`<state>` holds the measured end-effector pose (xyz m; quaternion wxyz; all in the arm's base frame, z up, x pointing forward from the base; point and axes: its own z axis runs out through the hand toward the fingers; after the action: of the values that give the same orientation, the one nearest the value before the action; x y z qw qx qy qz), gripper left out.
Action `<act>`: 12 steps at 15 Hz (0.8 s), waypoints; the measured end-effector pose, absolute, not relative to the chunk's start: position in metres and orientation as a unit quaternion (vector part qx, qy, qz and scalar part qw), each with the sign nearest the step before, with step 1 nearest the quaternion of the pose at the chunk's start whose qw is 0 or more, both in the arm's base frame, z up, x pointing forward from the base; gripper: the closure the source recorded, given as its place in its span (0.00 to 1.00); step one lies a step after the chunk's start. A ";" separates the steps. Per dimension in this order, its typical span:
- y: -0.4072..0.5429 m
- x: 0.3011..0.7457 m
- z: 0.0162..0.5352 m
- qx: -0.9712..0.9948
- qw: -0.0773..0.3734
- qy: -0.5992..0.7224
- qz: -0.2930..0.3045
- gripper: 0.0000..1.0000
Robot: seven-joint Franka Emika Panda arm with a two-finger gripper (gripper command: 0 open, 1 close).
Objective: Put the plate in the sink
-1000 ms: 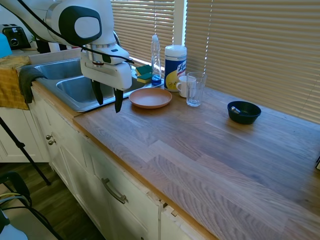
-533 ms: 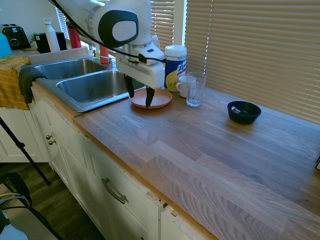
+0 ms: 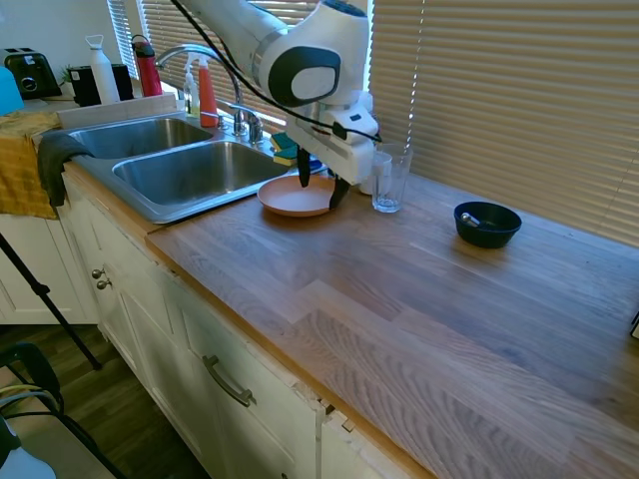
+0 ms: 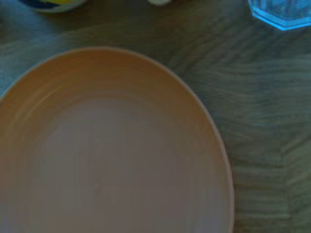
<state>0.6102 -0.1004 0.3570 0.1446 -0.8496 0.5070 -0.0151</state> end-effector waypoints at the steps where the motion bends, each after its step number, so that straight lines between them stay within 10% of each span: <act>1: -0.104 0.618 0.350 -0.847 0.150 0.509 -0.007 0.00; 4: -0.105 0.634 0.329 -0.843 0.164 0.512 0.014 0.00; 5: -0.103 0.638 0.324 -0.842 0.168 0.512 0.020 1.00; 12: -0.097 0.648 0.320 -0.840 0.180 0.511 0.029 1.00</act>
<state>0.6483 -0.0972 0.3201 0.1796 -0.8401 0.5110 0.0294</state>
